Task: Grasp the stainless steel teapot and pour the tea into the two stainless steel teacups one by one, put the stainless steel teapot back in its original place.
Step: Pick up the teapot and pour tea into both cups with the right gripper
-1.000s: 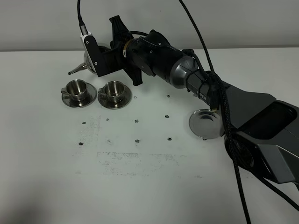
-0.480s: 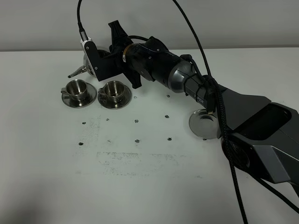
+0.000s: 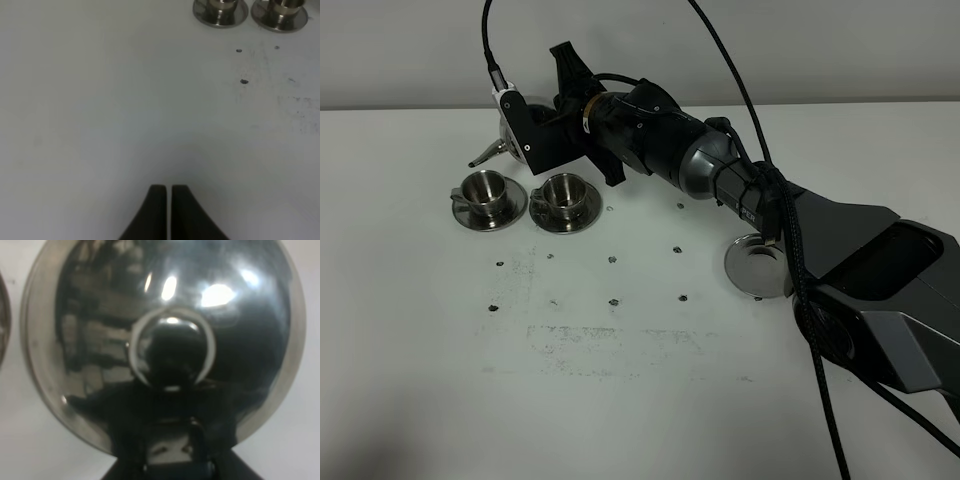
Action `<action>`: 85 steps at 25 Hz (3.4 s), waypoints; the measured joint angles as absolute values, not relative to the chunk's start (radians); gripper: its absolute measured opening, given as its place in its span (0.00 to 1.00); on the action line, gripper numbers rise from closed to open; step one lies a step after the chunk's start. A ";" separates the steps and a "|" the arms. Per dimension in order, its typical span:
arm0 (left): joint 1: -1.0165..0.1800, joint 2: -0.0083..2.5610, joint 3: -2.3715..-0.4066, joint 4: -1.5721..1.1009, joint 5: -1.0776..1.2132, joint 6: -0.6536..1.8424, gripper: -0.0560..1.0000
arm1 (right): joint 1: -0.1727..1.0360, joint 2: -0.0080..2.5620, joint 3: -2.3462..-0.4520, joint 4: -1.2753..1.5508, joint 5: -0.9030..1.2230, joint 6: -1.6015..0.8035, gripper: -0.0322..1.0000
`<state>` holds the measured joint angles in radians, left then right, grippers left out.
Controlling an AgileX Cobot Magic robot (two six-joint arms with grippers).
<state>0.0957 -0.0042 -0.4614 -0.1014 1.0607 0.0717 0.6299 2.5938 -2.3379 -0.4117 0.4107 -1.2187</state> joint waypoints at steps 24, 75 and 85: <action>0.096 -0.004 -0.461 -0.101 1.061 0.072 0.11 | 0.633 2.594 -2.338 -0.474 0.398 -1.218 0.20; 0.096 -0.004 -0.461 -0.101 1.062 0.072 0.11 | 0.633 2.628 -2.338 -0.679 0.321 -1.159 0.20; 0.096 -0.004 -0.461 -0.101 1.062 0.072 0.11 | 0.633 2.628 -2.338 -0.694 0.316 -1.158 0.20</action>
